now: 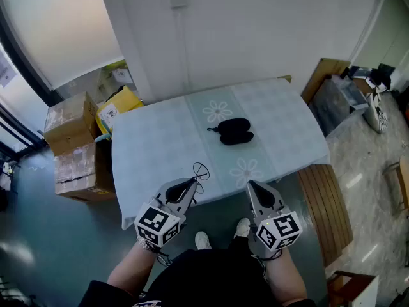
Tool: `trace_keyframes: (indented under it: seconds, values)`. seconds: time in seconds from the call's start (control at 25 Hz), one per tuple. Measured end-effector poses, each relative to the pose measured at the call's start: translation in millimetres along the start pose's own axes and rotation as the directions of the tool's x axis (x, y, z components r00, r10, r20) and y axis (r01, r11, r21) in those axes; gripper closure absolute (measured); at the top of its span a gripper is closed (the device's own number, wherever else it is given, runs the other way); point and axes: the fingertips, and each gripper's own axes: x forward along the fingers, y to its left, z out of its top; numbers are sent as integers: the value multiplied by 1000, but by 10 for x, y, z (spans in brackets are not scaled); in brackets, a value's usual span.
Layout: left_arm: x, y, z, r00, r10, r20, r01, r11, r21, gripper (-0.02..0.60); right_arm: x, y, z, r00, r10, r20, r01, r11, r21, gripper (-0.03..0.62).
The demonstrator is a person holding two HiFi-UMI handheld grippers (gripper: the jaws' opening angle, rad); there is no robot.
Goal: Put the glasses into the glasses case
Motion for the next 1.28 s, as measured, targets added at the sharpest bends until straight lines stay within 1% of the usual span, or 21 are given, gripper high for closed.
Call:
trace_keyframes:
  seconds: [0.48,0.68,1.28]
  values:
    - [-4,-49,4,1000,-6,2,6,1000,5,552,-56,3,7,1000,-4,10,4,1000,-2,571]
    - [-2,-79,40,1000,-14,8,14,1000,7,552,-71,42,69,1000,4,24,-3,999,-39,571]
    - [107,-74,44,999,-31,4,31,999,6,552,-12,-83,54,1000,3,14,-3,999,-42,571]
